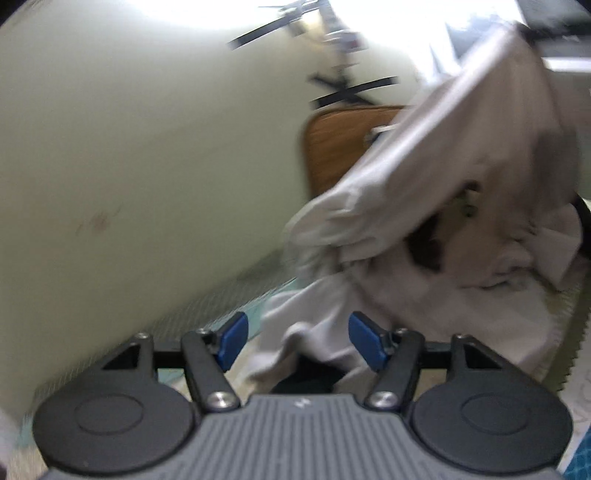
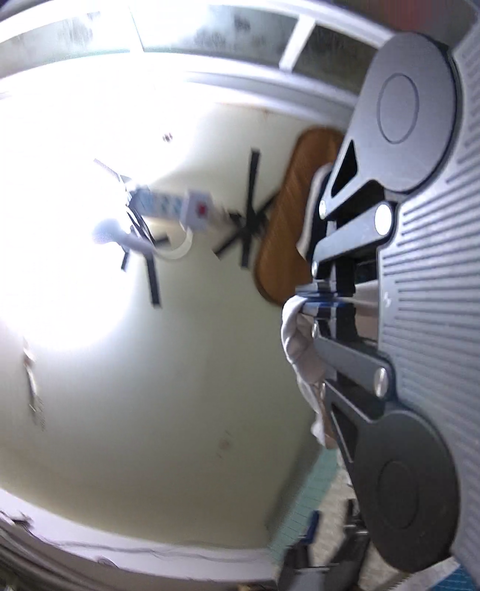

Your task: Fold small clothes

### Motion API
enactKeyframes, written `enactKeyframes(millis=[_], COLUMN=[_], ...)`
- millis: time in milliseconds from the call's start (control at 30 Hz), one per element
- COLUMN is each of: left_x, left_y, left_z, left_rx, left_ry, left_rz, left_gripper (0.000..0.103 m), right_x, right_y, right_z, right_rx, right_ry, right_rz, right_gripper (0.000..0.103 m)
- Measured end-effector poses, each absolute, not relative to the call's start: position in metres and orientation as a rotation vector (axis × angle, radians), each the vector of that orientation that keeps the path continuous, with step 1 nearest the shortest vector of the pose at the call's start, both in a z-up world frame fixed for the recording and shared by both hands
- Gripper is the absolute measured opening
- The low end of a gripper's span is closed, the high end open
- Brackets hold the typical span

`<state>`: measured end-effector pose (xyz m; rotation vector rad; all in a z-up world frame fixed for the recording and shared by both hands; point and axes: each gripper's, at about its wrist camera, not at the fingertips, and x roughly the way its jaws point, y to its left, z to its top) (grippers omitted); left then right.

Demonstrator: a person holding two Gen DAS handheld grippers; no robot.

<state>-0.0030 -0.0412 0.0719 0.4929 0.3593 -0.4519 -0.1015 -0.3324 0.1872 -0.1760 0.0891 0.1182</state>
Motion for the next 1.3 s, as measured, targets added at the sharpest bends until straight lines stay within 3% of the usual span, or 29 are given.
enactKeyframes(millis=[233,367,700,733,767,833,1067,1300], left_x=[-0.006,-0.014,-0.012,-0.008,-0.008,-0.001,0.008,-0.014], left_y=[-0.091,-0.107,-0.156,-0.162,-0.166,-0.171,-0.106,-0.031], left_z=[0.084,0.105,0.122,0.125,0.125,0.131,0.168,0.239], left_rx=[0.619,0.624,0.725,0.705,0.679,0.616,0.241,0.002], left_ry=[0.217,0.113,0.049,0.074,0.104,0.194,0.221,0.067], left_rz=[-0.532,-0.587,-0.777,-0.817,-0.853,-0.919,-0.979,-0.893], left_gripper=[0.064,0.082,0.09,0.079,0.047,0.01,0.01,0.008], right_x=[-0.125,-0.123,-0.14,-0.14,-0.141,-0.142,-0.147,-0.141], right_y=[-0.347,-0.361,-0.375,-0.376,-0.377,-0.381,-0.378,-0.354], right_z=[0.197,0.203,0.208,0.208,0.207,0.206,0.208,0.243], right_rx=[-0.185,-0.18,-0.146,-0.147,-0.146,-0.144,-0.135,-0.173], right_ry=[0.0,-0.022,-0.071,-0.071,-0.07,-0.067,-0.072,-0.188], right_rz=[0.02,0.002,-0.035,-0.038,-0.042,-0.045,-0.082,0.043], right_gripper=[0.005,0.005,0.005,0.005,0.005,0.005,0.005,0.005])
